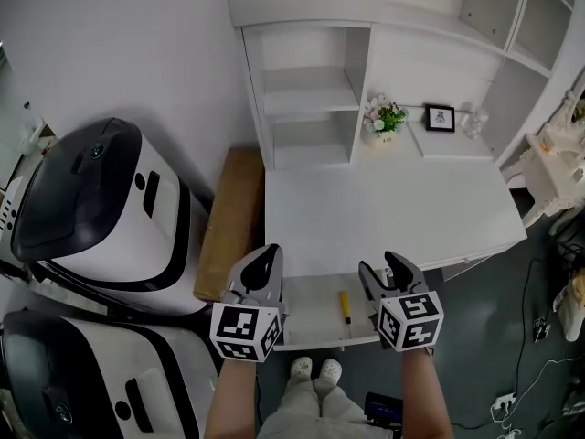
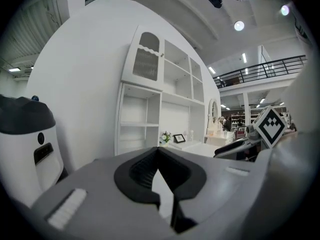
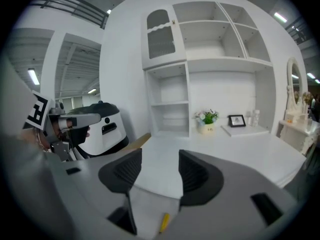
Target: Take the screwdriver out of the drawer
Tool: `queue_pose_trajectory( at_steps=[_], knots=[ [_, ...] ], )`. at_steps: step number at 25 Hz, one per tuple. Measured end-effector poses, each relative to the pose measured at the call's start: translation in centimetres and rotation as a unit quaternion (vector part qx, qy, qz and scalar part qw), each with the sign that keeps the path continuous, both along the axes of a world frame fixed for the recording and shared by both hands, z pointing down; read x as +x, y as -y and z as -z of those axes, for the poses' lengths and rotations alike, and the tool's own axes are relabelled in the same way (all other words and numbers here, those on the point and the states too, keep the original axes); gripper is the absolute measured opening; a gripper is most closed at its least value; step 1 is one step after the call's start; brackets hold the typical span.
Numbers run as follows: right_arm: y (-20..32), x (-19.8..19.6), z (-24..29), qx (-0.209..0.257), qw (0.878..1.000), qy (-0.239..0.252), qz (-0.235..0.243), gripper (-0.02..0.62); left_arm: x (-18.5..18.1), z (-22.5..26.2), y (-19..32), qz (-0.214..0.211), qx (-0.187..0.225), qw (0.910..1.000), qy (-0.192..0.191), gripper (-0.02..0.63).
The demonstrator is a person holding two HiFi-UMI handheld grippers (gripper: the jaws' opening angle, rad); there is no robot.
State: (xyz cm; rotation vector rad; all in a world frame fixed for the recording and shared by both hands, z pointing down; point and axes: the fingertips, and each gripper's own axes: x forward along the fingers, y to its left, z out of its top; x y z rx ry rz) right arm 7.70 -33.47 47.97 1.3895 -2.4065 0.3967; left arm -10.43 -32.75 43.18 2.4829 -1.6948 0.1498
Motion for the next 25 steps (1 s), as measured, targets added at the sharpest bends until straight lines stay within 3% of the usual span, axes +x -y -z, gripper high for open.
queue_pose_trajectory(
  at_steps=[14, 25],
  knots=[
    [-0.9, -0.7, -10.9, -0.110, 0.993, -0.041, 0.000, 0.219, -1.0, -8.9, 0.6, -0.013, -0.079, 0.9967, -0.011, 0.003],
    [-1.7, -0.8, -21.0, -0.253, 0.964, -0.083, 0.023, 0.219, -1.5, -11.9, 1.3, -0.012, -0.113, 0.9935, -0.008, 0.002]
  ],
)
